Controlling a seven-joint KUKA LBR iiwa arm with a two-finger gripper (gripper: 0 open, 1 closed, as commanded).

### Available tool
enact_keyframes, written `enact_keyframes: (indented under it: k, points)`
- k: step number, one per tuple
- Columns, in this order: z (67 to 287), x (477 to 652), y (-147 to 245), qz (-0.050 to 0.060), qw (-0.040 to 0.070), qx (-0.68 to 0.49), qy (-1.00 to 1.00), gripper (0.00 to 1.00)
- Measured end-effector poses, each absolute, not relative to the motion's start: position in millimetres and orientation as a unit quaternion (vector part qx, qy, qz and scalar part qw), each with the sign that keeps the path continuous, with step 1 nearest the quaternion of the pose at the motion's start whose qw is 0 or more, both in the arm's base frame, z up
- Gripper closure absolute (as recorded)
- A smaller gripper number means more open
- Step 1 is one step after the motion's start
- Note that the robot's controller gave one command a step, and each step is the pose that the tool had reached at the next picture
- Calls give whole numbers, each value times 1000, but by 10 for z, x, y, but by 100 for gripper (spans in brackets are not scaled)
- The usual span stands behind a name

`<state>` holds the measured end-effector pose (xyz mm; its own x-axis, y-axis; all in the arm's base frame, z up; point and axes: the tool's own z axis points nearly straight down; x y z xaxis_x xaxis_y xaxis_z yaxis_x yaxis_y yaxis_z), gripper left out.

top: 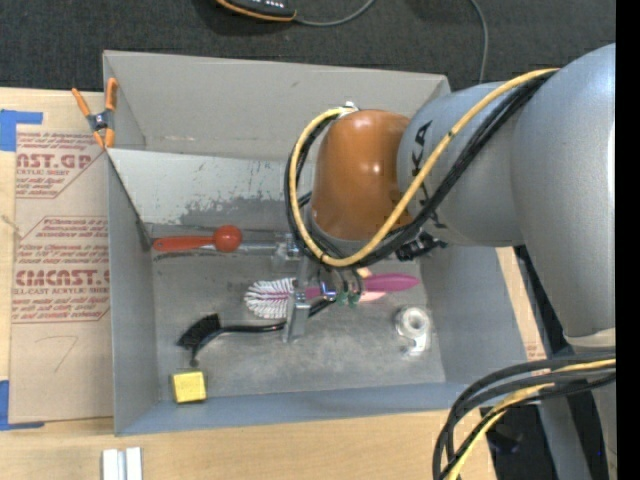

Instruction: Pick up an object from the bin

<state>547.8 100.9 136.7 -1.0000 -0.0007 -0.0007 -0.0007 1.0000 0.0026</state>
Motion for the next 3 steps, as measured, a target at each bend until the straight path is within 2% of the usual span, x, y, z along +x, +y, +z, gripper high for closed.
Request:
enact_keyframes:
  k: [1, 2, 3]
  points:
    - [1367, 5478, 1009, 1, 0, 0, 1000, 0]
    - [707, 5333, 703, 2, -2, 28, 1000, 0]
    - [704, 5476, 836, 3, 6, 7, 1000, 0]
